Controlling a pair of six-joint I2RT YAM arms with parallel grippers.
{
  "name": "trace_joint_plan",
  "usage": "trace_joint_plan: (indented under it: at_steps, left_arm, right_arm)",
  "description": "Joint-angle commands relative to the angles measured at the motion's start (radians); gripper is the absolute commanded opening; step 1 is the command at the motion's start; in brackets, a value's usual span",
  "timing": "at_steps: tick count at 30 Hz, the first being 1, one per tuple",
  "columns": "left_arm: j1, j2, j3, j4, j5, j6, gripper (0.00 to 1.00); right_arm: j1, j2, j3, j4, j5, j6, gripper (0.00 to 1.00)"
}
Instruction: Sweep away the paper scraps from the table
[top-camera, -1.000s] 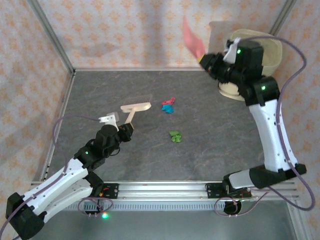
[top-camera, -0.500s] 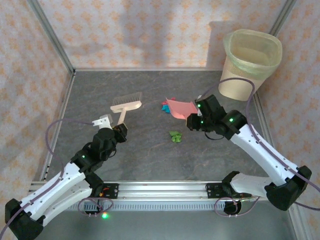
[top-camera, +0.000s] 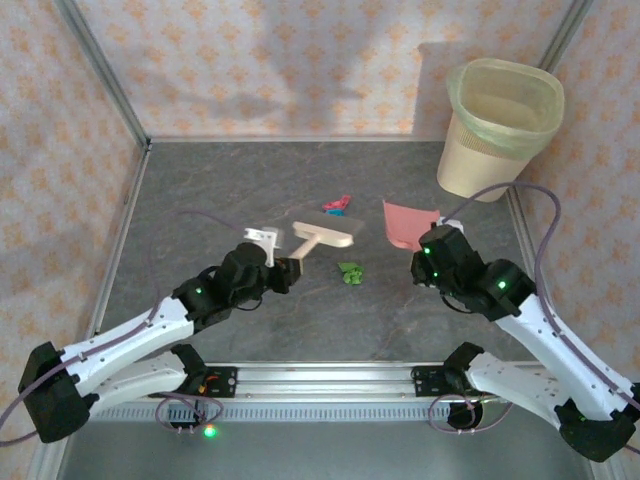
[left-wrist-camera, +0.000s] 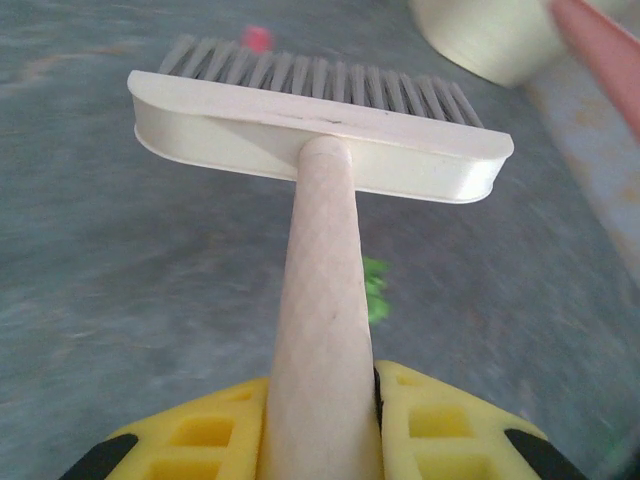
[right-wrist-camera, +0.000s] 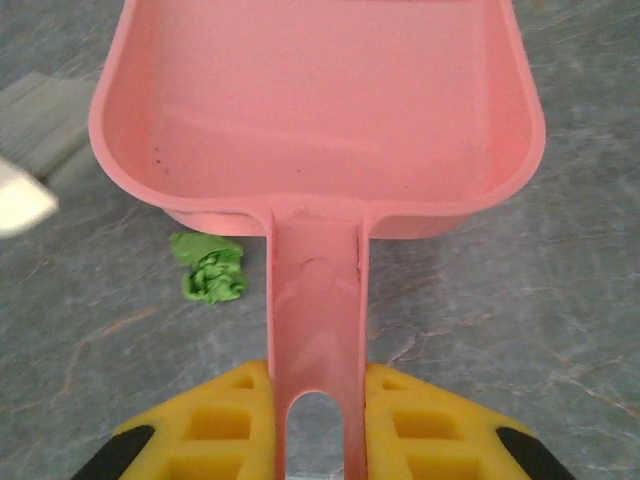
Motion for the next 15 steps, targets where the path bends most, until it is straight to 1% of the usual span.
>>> trace_joint_plan:
  at_steps: [1,5,8,11,15]
  left_arm:
    - [-0.087,0.042,0.084,-0.017,0.048,0.076,0.0]
    - [-0.204,0.123,0.127,-0.074,0.041,0.091,0.0]
    - [-0.277,0.179,0.147,-0.127,-0.011,0.103,0.0]
    - [-0.313,0.258,0.194,-0.216,-0.043,0.111,0.0]
    - [-0.327,0.342,0.249,-0.334,-0.156,0.09,0.0]
  right_arm:
    - [0.003,-0.05,-0.03,-0.048,0.155,0.052,0.0]
    - [-0.012,-0.073,-0.024,-0.074,0.234,0.067,0.0]
    - [-0.035,-0.084,-0.023,-0.075,0.233,0.065,0.0]
    - [-0.063,-0.098,-0.027,-0.066,0.214,0.048,0.0]
    - [-0.079,-0.101,-0.035,-0.063,0.168,0.029,0.0]
